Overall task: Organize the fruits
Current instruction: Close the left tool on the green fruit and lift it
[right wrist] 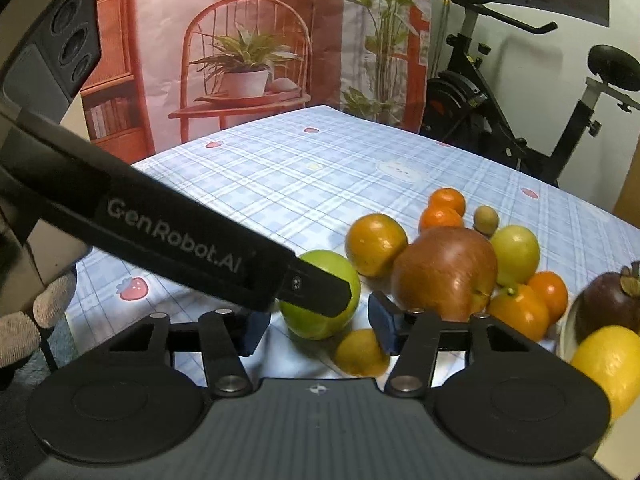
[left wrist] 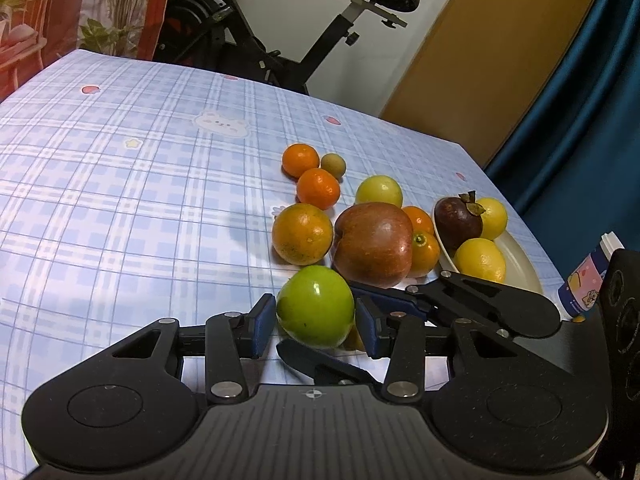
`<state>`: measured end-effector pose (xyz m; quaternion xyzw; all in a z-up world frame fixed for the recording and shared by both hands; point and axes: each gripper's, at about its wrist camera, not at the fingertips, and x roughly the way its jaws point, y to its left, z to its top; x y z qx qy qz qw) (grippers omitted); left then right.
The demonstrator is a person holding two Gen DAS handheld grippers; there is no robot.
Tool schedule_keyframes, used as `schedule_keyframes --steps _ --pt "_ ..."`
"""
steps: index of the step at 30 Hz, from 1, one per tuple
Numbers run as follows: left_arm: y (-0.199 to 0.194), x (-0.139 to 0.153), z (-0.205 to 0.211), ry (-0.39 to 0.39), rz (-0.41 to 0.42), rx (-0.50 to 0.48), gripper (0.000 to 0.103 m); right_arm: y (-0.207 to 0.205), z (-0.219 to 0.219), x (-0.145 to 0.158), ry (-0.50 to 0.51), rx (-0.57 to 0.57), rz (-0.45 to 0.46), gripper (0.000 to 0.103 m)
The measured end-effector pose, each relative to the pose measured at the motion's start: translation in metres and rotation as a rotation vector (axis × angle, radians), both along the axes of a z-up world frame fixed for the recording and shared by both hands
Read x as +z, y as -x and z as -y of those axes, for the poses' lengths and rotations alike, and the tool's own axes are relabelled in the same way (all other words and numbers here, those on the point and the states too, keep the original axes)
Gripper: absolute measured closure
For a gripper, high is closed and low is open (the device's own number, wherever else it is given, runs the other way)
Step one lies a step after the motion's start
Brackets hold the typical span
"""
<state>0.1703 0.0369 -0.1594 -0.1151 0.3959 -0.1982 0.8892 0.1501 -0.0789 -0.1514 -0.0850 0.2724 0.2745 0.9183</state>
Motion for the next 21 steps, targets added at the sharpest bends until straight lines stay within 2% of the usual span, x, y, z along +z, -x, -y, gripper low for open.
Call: schedule_keyframes --steps 9,13,21 --pt "-0.001 -0.002 -0.001 0.007 0.012 0.006 0.057 -0.013 0.000 -0.005 -0.019 -0.012 -0.013 0.048" --pt "0.001 0.000 0.000 -0.003 0.021 0.002 0.057 -0.013 -0.001 -0.005 -0.023 -0.010 -0.010 0.055" --pt "0.014 0.019 0.010 -0.035 0.112 -0.040 0.057 -0.001 0.008 0.005 -0.076 -0.033 0.022 0.055"
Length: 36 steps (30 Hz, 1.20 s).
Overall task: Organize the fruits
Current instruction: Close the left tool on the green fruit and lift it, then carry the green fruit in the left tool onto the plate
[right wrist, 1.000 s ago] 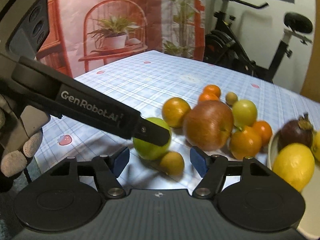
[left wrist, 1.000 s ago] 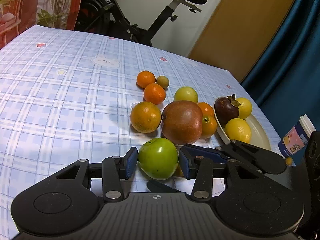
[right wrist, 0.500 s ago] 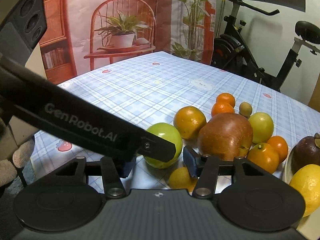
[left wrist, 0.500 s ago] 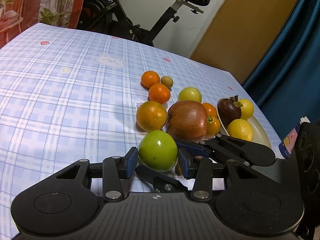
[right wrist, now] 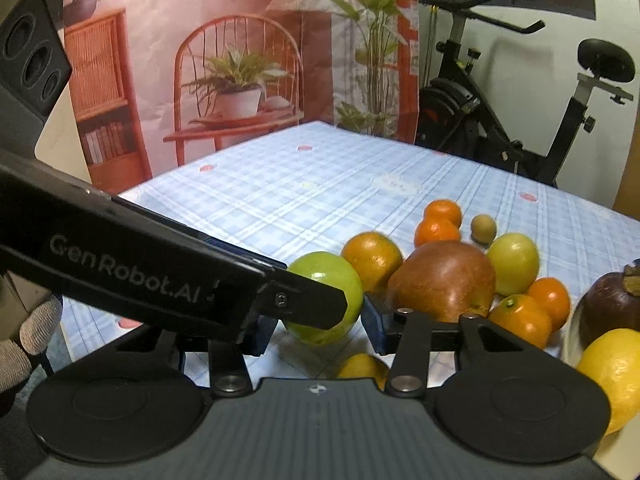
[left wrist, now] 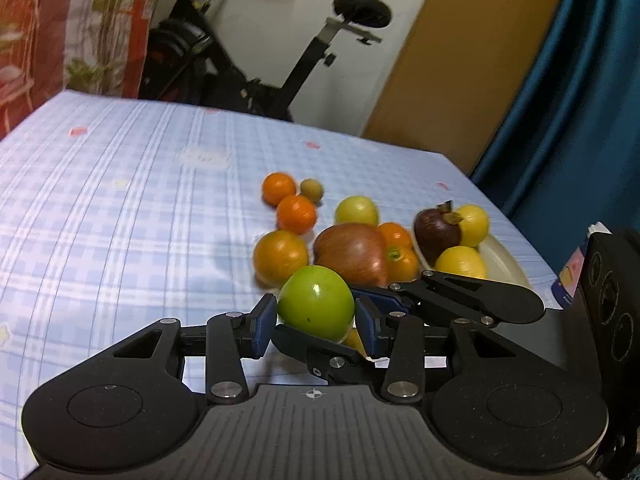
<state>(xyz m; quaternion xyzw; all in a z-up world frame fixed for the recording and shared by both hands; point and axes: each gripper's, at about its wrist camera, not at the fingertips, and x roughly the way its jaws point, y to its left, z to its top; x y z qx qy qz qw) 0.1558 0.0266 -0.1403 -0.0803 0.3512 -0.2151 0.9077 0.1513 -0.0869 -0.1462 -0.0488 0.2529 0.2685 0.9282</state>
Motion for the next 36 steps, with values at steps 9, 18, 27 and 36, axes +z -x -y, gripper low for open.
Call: schedule_keyframes --steps 9,18,27,36 --pt "-0.003 0.019 0.043 -0.052 0.072 -0.107 0.057 0.016 0.028 0.023 -0.035 -0.083 0.033 0.055" --pt "-0.034 0.030 0.112 -0.047 0.079 -0.250 0.057 0.021 0.089 0.039 -0.057 -0.270 0.039 0.055" --pt "-0.050 0.027 0.188 -0.091 0.086 -0.366 0.056 0.023 0.159 0.042 -0.129 -0.433 0.033 0.055" --pt "-0.081 -0.001 0.245 -0.102 0.001 -0.420 0.055 0.010 0.215 0.022 -0.142 -0.559 -0.045 0.055"
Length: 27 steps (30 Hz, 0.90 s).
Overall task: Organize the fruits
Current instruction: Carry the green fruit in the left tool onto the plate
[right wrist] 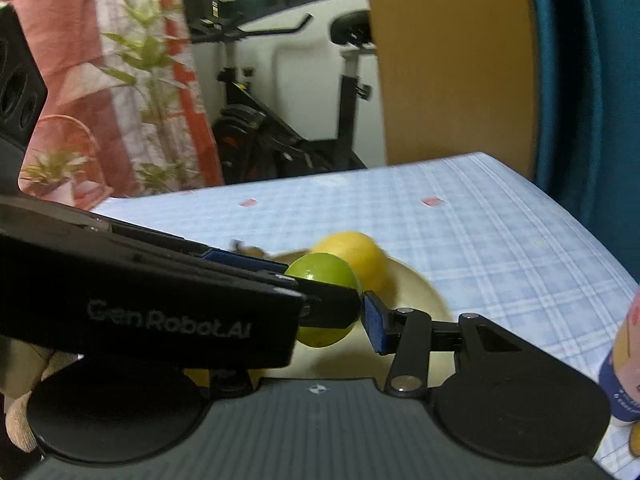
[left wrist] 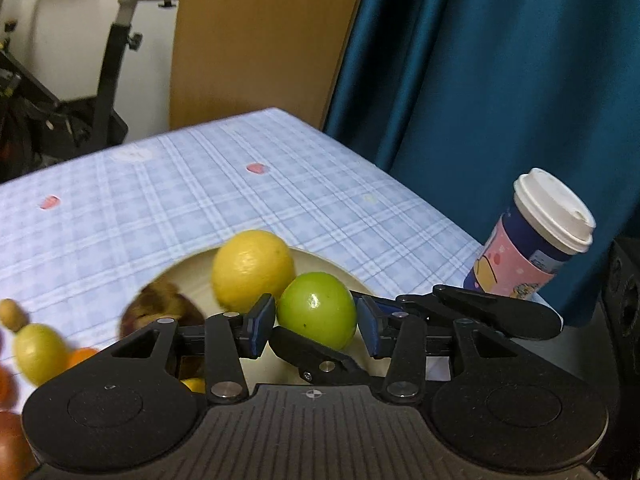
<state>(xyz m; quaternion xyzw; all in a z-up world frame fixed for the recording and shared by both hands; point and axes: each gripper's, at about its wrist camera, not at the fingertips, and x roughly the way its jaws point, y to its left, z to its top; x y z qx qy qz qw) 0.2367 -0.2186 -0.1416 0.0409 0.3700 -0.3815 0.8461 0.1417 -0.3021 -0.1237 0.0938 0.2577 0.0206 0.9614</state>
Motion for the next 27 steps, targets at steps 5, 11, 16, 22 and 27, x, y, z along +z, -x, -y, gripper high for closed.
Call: schedule_keyframes --steps 5,11,16,22,27 --pt "-0.008 -0.012 0.017 -0.007 -0.021 -0.015 0.055 -0.009 0.016 -0.009 0.021 -0.030 -0.046 0.055" --pt "-0.010 -0.018 0.023 -0.018 -0.028 -0.019 0.055 -0.013 0.020 -0.014 0.060 -0.029 -0.063 0.055" --pt "-0.012 -0.015 0.019 -0.017 -0.023 -0.008 0.055 -0.017 0.017 -0.019 0.083 -0.037 -0.080 0.055" --pt "-0.015 -0.007 0.006 -0.014 -0.020 0.039 0.054 -0.024 0.011 -0.020 0.128 -0.031 -0.095 0.055" --pt "-0.013 0.001 -0.014 0.007 -0.017 0.081 0.052 -0.027 0.010 -0.015 0.141 -0.030 -0.079 0.047"
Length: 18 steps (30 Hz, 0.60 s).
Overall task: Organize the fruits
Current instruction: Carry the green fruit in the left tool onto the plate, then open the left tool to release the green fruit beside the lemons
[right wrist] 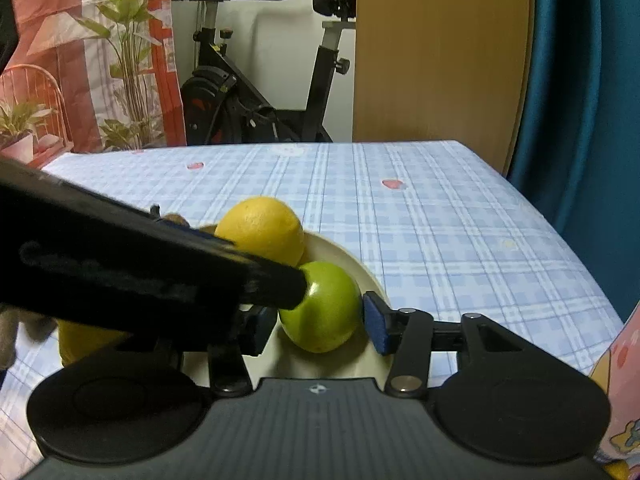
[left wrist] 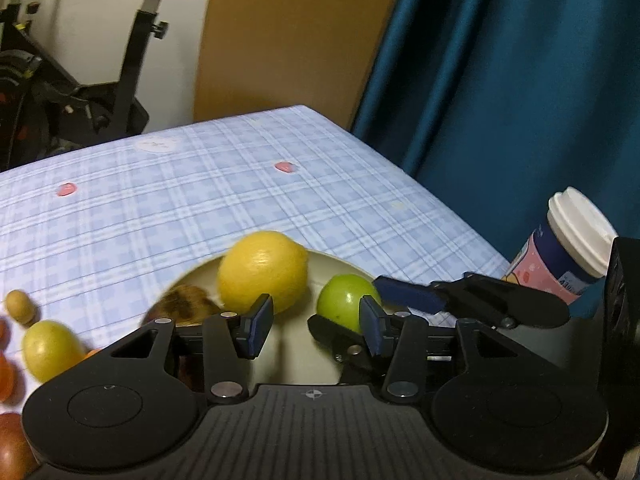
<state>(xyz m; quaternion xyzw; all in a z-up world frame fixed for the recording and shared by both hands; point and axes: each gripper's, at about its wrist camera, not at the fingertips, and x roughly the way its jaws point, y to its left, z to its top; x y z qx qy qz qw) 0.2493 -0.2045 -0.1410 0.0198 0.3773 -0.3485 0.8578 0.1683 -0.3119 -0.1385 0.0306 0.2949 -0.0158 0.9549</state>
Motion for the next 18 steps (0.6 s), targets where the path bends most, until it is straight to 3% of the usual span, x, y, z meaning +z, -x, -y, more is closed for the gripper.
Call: schedule_keyframes --steps 3,7,18 --pt "0.001 0.006 -0.014 0.023 0.008 0.031 0.047 0.003 -0.002 0.008 0.012 0.007 0.019 0.039" --pt "0.005 0.017 -0.033 0.049 0.028 0.066 0.047 0.009 -0.009 0.019 0.020 0.010 0.049 0.039" --pt "0.031 0.044 -0.108 0.001 0.166 0.210 0.047 0.020 -0.045 0.042 -0.031 0.079 0.125 0.038"
